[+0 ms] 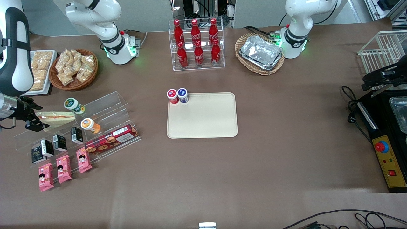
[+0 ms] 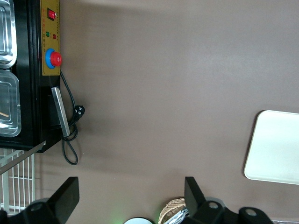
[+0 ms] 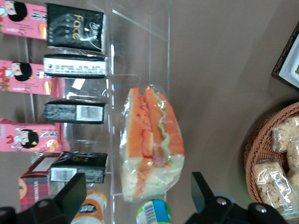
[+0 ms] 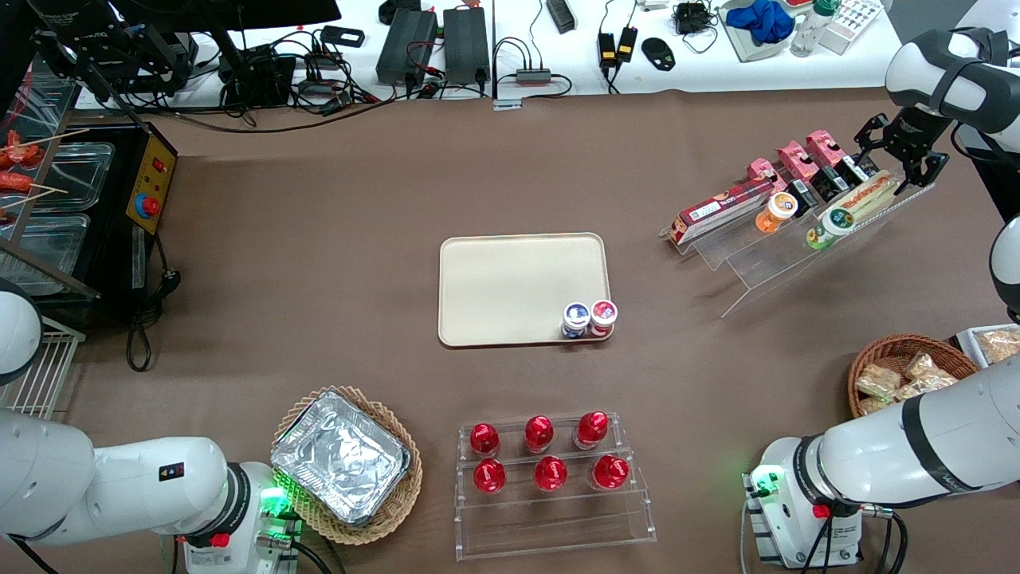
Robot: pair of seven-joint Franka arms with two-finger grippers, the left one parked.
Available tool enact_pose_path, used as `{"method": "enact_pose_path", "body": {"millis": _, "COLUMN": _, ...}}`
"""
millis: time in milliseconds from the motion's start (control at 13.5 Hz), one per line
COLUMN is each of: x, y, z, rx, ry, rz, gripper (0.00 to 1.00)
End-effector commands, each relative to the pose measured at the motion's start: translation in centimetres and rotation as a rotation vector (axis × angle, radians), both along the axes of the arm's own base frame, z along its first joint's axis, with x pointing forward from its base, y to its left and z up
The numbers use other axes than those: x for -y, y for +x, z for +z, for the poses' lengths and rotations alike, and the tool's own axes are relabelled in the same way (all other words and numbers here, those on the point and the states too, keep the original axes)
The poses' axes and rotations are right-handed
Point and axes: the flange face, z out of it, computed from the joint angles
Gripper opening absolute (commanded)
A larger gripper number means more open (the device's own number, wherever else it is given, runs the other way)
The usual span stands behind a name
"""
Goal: Place sandwich on tray
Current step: 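Lower the right gripper around the wrapped sandwich and close it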
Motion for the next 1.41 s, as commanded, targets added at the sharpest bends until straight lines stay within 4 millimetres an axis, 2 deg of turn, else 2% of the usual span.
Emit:
{"method": "enact_pose_path", "body": {"millis": 0, "x": 0.8, "y": -1.5, "z": -0.3, "rx": -0.001, "ry": -0.025, "rz": 0.003, "gripper": 1.0}}
{"method": "enact_pose_path", "body": {"millis": 74, "x": 1.0, "y": -1.5, "z": 0.0, "rx": -0.003, "ry": -0.043, "rz": 0.024, "gripper": 1.0}}
{"method": "enact_pose_path", "body": {"millis": 520, "x": 1.1, "y": -0.7, "z": -1.1, "rx": 0.018, "ry": -0.067, "rz": 0.034, "gripper": 1.0}}
{"method": "enact_pose_path", "body": {"millis": 966, "x": 1.0, "y": -0.3, "z": -3.5, "rx": 0.011, "ry": -0.074, "rz": 0.038, "gripper": 1.0}}
{"method": "enact_pose_path", "body": {"millis": 1041, "x": 1.0, "y": -0.4, "z": -3.7, "rx": 0.01, "ry": -0.068, "rz": 0.034, "gripper": 0.96}}
{"method": "enact_pose_path", "body": {"millis": 1189, "x": 0.7, "y": -0.3, "z": -3.6, "rx": 0.009, "ry": -0.065, "rz": 0.044, "gripper": 0.67}}
{"method": "enact_pose_path", "body": {"millis": 1338, "x": 0.9, "y": -0.4, "z": -3.4, "rx": 0.001, "ry": -0.057, "rz": 0.084, "gripper": 0.51}}
